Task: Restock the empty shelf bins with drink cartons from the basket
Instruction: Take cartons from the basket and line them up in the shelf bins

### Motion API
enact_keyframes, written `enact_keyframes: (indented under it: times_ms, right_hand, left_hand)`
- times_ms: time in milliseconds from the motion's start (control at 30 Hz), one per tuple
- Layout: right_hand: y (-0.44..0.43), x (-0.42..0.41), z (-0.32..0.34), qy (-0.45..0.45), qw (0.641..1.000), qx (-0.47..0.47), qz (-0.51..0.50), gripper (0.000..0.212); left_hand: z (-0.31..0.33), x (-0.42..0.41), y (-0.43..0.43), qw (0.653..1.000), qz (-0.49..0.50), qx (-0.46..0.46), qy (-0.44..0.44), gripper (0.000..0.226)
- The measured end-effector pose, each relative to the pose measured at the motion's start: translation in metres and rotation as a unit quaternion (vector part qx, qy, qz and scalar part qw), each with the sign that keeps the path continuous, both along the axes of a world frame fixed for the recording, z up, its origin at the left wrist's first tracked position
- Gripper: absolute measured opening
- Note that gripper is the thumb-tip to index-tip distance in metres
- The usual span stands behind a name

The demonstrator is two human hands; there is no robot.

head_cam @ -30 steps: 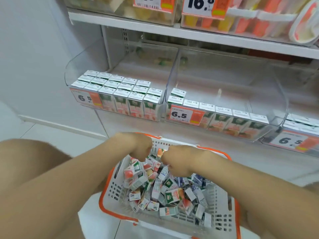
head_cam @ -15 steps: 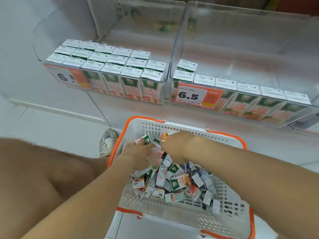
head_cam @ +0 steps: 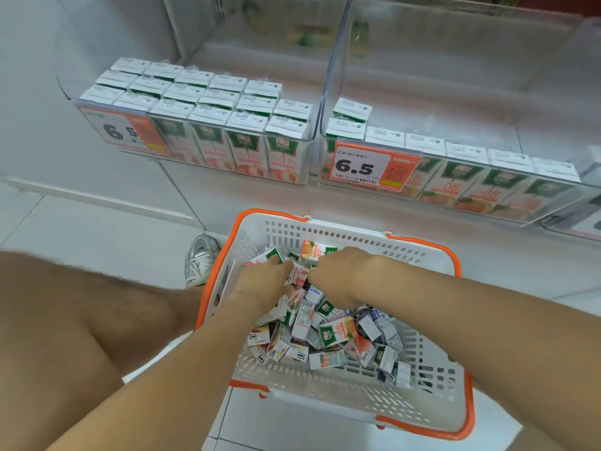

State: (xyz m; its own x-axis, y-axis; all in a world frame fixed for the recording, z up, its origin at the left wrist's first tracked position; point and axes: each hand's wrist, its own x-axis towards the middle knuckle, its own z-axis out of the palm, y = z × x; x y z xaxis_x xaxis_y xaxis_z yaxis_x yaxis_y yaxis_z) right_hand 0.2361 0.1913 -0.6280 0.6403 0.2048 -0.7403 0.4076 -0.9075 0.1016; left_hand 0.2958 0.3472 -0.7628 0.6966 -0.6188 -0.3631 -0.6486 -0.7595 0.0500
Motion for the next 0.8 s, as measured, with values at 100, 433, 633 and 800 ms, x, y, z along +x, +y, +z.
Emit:
enact_keyframes:
  times_ms: [100, 433, 633, 800]
  right_hand:
    - [-0.003, -0.002, 0.000, -0.001, 1.000, -0.004, -0.002, 0.012]
    - [-0.031, 0.008, 0.016, -0.082, 0.970, 0.169, -0.155, 0.067]
    - [-0.023, -0.001, 0.018, -0.139, 0.902, 0.313, -0.265, 0.057]
    - [-0.023, -0.006, 0.020, -0.148, 0.927, 0.246, -0.242, 0.037]
  left_hand:
    - [0.005, -0.001, 0.001, 1.000, 0.000, -0.003, -0.029, 0.041]
    - [0.106, 0.022, -0.005, 0.815, 0.317, -0.416, 0.250, 0.015]
    - [0.122, 0.015, 0.004, 0.705, 0.409, -0.378, 0.439, 0.033]
    - [0.076, 0.021, 0.022, 0.948, 0.229, -0.146, 0.163, 0.025]
